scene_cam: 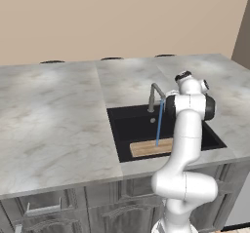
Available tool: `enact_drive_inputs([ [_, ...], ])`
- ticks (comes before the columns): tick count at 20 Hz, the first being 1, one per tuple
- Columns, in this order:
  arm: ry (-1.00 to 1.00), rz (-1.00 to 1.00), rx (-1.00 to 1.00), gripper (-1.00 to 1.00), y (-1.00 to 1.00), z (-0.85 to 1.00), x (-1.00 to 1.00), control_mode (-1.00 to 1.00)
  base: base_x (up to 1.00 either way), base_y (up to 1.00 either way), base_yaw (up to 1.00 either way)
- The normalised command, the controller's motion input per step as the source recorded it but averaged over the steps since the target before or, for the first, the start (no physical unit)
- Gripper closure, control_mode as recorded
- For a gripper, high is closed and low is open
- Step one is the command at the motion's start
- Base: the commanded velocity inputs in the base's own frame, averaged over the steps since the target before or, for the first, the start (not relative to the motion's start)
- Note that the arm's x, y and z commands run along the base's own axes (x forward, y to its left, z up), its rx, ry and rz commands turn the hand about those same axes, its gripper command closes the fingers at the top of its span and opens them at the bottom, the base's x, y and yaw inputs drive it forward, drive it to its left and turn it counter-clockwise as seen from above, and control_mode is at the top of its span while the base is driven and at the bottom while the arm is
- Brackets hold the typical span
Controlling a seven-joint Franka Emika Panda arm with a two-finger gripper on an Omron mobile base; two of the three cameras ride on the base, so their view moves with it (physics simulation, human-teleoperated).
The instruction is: Turn on the sink faucet with hot water and rinse the cutting board for ten seconds, then turn off the faucet. Push the cutting board to reach the water if necessary.
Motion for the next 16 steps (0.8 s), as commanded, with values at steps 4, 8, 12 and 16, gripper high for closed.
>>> enact_drive_inputs([
  [4, 0.00, 0.00, -0.01, -1.00, 0.50, 0.00, 0.00, -1.00, 0.00, 0.00, 0.00],
  [8, 0.00, 0.00, -0.03, -1.00, 0.63, -0.03, 0.00, -1.00, 0.00, 0.00, 0.00],
  [12, 0.00, 0.00, -0.03, -1.00, 0.65, -0.01, 0.00, -1.00, 0.00, 0.00, 0.00],
  [16, 0.00, 0.00, -0.04, -1.00, 0.70, -0.06, 0.00, -1.00, 0.00, 0.00, 0.00],
])
